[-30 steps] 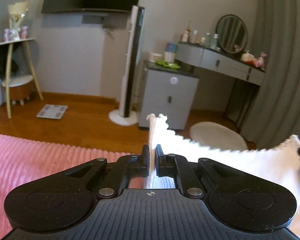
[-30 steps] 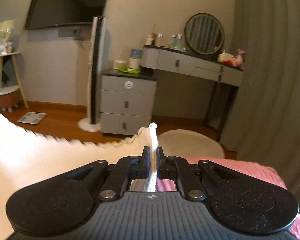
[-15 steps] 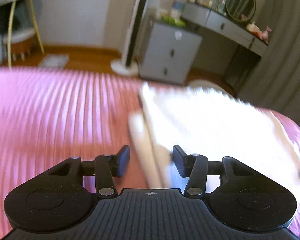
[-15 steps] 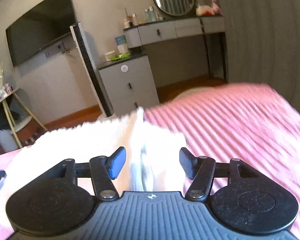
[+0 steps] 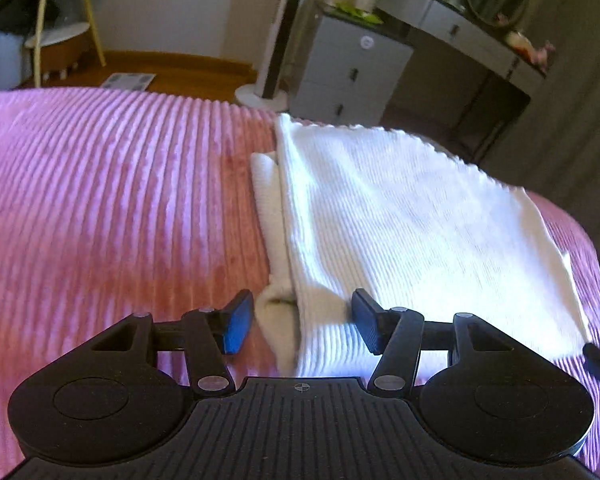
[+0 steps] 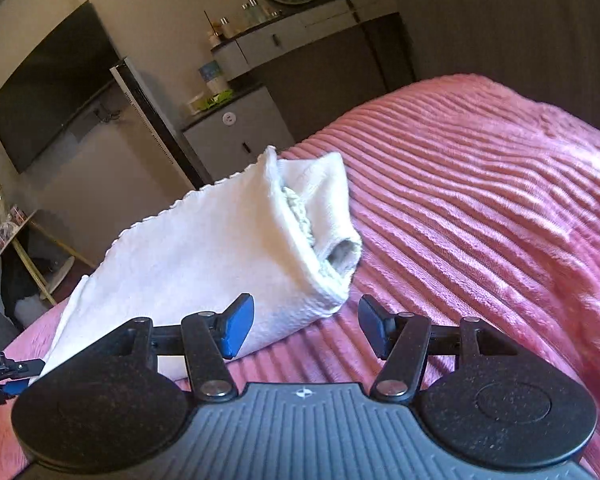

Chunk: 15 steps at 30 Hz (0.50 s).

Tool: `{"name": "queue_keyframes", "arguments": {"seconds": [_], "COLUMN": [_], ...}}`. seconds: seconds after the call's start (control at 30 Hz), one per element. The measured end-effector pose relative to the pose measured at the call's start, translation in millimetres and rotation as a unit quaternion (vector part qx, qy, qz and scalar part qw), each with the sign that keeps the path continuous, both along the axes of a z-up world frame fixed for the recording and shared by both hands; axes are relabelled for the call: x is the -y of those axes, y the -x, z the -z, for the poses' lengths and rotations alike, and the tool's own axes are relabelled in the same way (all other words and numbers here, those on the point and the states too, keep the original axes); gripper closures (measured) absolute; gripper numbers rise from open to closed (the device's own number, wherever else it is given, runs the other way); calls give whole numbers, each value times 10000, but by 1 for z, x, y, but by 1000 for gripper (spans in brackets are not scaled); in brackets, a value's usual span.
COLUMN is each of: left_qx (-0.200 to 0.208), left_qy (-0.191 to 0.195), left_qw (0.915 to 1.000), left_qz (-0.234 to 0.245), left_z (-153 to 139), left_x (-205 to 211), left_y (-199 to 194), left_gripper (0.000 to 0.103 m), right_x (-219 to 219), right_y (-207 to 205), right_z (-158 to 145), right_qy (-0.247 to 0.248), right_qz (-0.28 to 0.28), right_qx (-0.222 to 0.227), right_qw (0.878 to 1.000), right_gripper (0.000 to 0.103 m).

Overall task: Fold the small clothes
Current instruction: 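Open both tools to release the hem onto the folded sweater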

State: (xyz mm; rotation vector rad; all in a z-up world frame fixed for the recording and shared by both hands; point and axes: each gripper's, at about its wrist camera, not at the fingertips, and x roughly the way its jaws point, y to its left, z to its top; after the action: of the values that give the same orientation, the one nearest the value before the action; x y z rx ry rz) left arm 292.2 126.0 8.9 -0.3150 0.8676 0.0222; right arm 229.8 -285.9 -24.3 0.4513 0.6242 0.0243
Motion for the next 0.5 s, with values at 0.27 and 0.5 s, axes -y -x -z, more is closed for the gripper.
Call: {"name": "queue_keyframes", "arguments": {"seconds": [0.27,0.5], "left_qx": [-118,113], "left_qy": [-261,-285], "left_qw": [9992,9986], "left_qz": [271,426], "left_z": [-2,-13], "left_x": [15,13], "left_y": [16,27], "left_gripper": [34,25], "right_x": [-36,-77], "right_y": [5,5], "right_z": [-38,-55], "right_qy": [236,24], "right_qz": [87,-66], "right_qx": [133,169], "right_qw": [9996,9998], "right_gripper": [44,44]}}
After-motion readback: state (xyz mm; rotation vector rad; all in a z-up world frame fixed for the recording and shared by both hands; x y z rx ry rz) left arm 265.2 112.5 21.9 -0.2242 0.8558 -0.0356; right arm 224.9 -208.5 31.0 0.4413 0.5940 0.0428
